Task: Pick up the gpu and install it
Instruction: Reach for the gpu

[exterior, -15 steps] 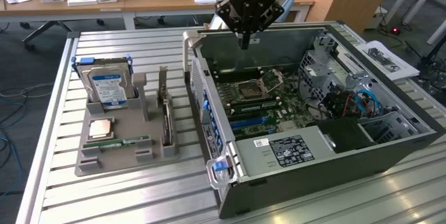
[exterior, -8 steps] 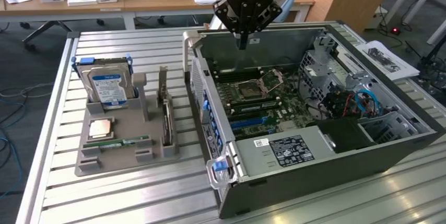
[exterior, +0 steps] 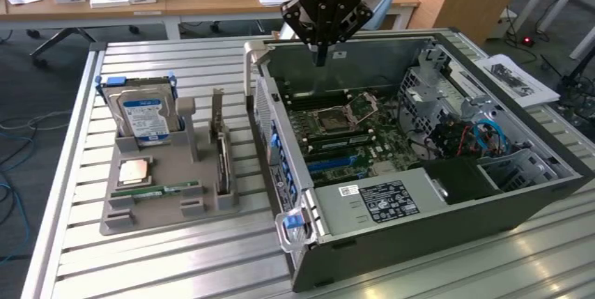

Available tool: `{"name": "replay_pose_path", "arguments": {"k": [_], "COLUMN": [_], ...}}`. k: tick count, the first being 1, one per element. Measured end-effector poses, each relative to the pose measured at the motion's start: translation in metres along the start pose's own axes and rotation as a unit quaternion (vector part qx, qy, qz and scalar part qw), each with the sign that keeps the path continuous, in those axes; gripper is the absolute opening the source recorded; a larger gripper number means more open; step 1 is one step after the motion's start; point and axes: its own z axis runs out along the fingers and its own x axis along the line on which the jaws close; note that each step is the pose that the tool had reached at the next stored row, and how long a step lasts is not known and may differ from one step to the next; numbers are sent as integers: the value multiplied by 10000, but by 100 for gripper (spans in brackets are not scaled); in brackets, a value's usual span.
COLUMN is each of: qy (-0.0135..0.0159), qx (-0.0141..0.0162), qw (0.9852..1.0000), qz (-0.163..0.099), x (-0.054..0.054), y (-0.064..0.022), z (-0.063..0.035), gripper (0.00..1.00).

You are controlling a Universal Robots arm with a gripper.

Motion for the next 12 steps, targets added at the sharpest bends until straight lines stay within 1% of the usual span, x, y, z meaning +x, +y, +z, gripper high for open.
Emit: {"name": "replay_pose_path", "arguments": {"k": [12], "qy": [0], "qx": [0], "qw": [10000], "qz": [0], "x": [84], "y": [-6], "z": [-2], "gripper": [11]}}
